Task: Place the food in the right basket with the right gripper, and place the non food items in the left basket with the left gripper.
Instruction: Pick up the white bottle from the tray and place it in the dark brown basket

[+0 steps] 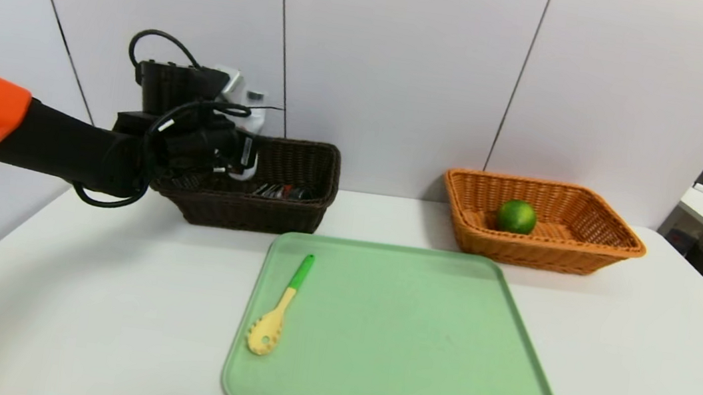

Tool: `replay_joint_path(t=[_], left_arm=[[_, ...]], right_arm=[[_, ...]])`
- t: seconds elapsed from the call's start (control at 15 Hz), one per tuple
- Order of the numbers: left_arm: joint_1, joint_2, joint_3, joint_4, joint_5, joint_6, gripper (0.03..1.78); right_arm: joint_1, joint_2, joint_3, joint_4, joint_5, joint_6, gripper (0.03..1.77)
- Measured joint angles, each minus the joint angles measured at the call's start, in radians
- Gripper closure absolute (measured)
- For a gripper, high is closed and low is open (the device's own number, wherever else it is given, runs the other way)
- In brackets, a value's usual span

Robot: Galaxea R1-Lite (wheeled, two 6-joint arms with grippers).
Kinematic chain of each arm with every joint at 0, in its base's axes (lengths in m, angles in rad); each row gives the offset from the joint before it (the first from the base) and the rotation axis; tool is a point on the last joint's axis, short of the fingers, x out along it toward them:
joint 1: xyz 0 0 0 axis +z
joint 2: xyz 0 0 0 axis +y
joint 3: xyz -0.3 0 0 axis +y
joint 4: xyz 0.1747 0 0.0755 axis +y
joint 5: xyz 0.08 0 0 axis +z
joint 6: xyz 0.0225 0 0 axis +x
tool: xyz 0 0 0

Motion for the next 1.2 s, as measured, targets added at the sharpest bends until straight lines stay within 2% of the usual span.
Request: replay_joint_path(t=[0.4, 0.67, 0.8, 1.0, 1.2], left_arm=[[0.004, 0.008, -0.015, 0.119, -0.012, 0.038, 1.23], [0.007, -0.005, -0.015, 0.149, -0.012, 0.041, 1.23], [0.012, -0.007, -0.014, 0.133, -0.024, 0.090, 1.23], [0.019, -0.009, -0.008, 0.129, -0.111, 0.235, 1.23], [0.019, -0.017, -0.011, 0.169, -0.175, 0.312, 1.23]], right_arm=[[0.000, 0.003, 0.000, -0.015, 0.004, -0.002, 0.10], [0.000, 0.003, 0.001, -0.017, 0.005, -0.001, 0.10], [0.000, 0.001, 0.004, -0.017, 0.005, -0.002, 0.10], [0.000, 0.000, 0.007, -0.018, 0.004, -0.001, 0.10], [0.000, -0.001, 0.008, -0.017, 0.005, 0.000, 0.10]])
